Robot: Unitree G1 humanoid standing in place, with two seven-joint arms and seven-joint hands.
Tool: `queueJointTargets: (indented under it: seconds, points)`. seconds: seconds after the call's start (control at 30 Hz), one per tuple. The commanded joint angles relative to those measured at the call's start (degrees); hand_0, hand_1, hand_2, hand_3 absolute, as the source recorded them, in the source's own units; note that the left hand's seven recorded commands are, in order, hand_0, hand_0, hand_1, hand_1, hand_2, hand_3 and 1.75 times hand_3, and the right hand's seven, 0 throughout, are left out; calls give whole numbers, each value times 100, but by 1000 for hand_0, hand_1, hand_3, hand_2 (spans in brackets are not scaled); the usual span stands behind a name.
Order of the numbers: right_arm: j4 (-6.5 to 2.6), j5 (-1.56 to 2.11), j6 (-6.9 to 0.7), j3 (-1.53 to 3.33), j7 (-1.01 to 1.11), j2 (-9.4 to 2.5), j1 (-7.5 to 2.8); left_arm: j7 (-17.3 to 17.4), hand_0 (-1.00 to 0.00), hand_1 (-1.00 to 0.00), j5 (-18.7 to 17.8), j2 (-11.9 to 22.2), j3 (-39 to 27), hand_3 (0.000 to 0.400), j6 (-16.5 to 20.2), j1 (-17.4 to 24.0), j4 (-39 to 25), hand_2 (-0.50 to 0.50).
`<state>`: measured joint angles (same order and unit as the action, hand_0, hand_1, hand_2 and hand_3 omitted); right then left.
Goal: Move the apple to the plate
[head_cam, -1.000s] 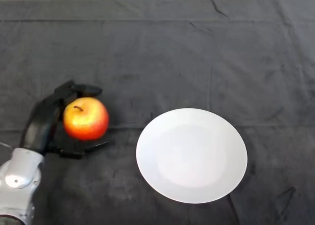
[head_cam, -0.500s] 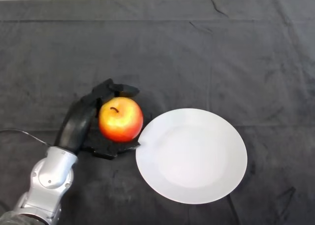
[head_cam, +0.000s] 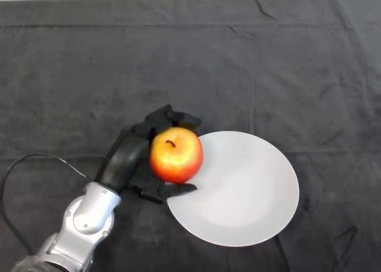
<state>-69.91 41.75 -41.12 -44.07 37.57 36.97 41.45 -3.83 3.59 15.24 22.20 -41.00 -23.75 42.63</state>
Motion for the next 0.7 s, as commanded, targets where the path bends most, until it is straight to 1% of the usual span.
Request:
queueJointTargets:
  seconds: [0.03,0.4,0.47,0.53,0.57,0.6,0.63,0.67,0.7]
  points:
    - [108,112,27,-86,-22,78,26,-118,-1000,-1000,-64,111,152,400,47,43,-283,0]
    - [108,114,25,-86,-24,79,26,-227,-1000,-1000,-100,136,571,400,40,-46,-123,0]
    - [107,115,25,-86,-24,80,26,-239,-988,-976,-100,144,627,395,46,-66,-95,-6]
    - [106,115,25,-86,-23,80,26,-246,-592,-925,-104,154,677,370,54,-91,-67,167]
    - [106,115,24,-86,-23,80,27,-249,-337,-902,-105,159,697,361,57,-99,-57,282]
    - [106,115,24,-86,-23,80,27,-254,0,-804,-104,165,718,322,60,-107,-45,402]
    - [105,115,24,-86,-23,81,27,-259,0,-682,-103,172,738,273,62,-114,-35,341]
    - [105,116,24,-86,-23,81,27,-262,0,-471,-103,178,753,188,65,-120,-27,235]
    - [105,116,24,-86,-23,81,27,-267,0,-231,-102,184,769,93,68,-128,-16,116]
